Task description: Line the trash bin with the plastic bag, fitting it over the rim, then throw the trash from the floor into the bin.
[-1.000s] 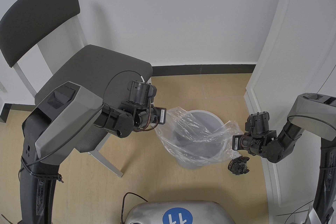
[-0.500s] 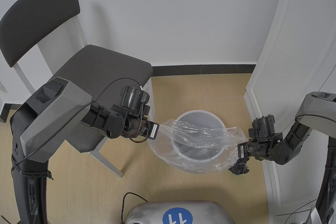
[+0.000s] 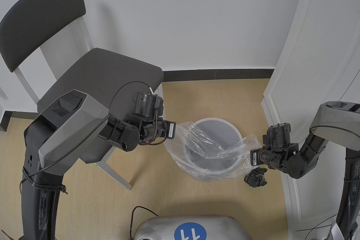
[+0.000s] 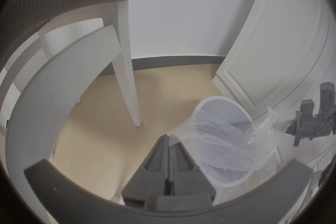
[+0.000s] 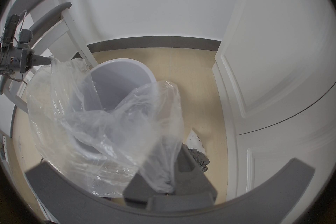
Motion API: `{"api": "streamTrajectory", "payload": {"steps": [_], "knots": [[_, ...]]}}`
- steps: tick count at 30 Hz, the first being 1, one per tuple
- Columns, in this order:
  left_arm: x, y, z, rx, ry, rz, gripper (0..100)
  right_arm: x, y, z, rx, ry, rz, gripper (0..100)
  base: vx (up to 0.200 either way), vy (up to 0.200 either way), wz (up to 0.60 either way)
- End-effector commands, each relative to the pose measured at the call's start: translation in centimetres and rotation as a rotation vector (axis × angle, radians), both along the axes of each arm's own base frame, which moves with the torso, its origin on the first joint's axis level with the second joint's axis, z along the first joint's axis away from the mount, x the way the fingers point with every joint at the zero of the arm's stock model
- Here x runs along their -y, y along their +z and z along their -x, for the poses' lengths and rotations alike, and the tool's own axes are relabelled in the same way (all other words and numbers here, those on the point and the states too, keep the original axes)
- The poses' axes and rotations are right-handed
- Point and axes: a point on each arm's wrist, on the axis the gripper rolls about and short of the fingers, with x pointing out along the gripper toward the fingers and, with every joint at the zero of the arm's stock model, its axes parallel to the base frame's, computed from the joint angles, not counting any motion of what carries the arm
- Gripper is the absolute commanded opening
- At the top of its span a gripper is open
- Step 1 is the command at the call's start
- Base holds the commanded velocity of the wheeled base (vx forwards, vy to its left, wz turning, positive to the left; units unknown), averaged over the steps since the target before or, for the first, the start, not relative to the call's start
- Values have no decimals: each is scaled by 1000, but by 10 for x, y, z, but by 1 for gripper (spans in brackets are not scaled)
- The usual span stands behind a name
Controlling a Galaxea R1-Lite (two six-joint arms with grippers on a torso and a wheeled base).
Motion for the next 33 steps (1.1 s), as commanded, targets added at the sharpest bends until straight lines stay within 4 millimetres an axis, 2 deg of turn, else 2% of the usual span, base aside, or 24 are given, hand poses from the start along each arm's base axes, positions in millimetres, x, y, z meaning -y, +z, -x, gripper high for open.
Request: {"api": "streamTrajectory", "payload": {"steps": [1,7,17,23,26,29,31,33], "knots": [[-1,4,-5,27,11,18,0,3,7,1,13,-7,-2,0,0,0,0],[0,10,-9,92,36,64,0,5,18,3,40,-11,-10,0,0,0,0],[-1,2,-8,68,37,39,0,6,6,12,-21,7,29,0,0,0,0],[-6,10,-1,14,34,9,0,17,23,28,-25,37,89,0,0,0,0],[-5,10,0,5,31,5,0,17,24,30,-42,49,109,0,0,0,0],[-2,2,-1,-7,28,0,0,15,14,29,-73,57,118,0,0,0,0],[2,-11,-2,-23,22,-9,0,12,-5,25,-112,62,128,0,0,0,0],[6,-18,-1,-35,12,-15,0,11,-13,22,-129,62,132,0,0,0,0]]}}
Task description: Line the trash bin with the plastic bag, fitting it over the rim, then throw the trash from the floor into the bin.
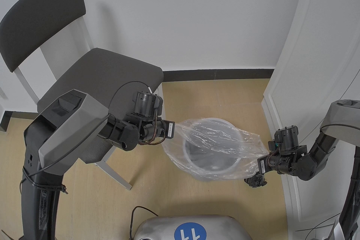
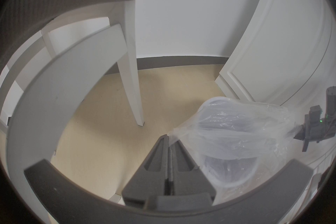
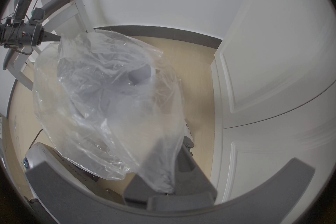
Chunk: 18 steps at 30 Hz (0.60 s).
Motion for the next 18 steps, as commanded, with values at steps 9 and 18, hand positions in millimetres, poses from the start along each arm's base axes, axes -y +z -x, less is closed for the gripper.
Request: {"api": "streamTrajectory", "payload": {"steps": [9,18], "knots": [[18,-41,4,-67,-38,-40,0,-5,-40,-9,-88,5,26,0,0,0,0],[22,-45,-11,-22,-1,-28,0,-14,-63,-30,46,-52,9,0,0,0,0]]}}
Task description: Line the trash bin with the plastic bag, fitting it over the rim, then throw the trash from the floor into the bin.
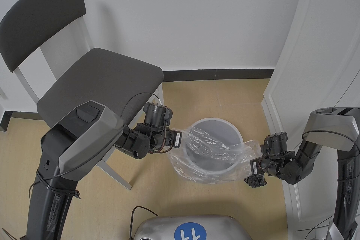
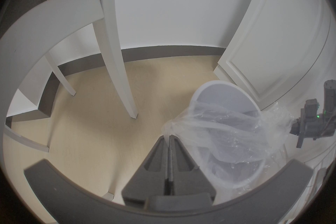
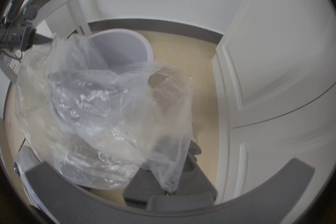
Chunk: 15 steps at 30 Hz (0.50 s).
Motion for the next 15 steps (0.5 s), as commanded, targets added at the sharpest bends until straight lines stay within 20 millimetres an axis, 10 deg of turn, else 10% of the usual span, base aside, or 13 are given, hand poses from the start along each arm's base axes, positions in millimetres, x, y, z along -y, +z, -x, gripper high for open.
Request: {"api": "streamTrajectory", "payload": {"steps": [1,15], "knots": [[2,-6,-8,31,35,-2,0,-6,-25,-6,38,-11,-4,0,0,0,0],[-22,58,-6,157,106,44,0,10,36,16,95,-10,18,0,0,0,0]]}}
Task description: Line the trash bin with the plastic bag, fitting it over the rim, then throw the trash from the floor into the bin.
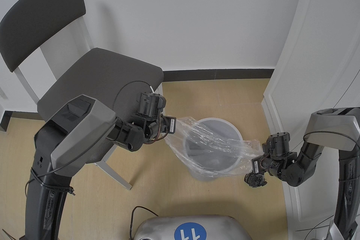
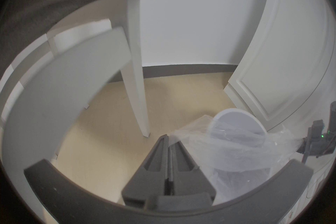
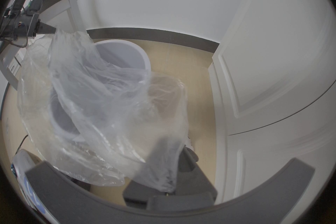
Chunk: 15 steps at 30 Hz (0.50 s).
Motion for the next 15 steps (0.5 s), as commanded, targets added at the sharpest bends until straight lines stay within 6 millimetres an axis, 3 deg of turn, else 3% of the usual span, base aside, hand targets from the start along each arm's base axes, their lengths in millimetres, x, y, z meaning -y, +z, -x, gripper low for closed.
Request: {"api": "streamTrajectory", "payload": {"steps": [1,6,15], "knots": [[-11,31,10,24,4,10,0,10,34,13,30,-4,5,0,0,0,0],[-12,29,16,-17,-5,-16,0,14,38,19,7,6,26,0,0,0,0],[-18,11,30,-188,-77,-137,0,17,22,32,-84,70,123,0,0,0,0]]}}
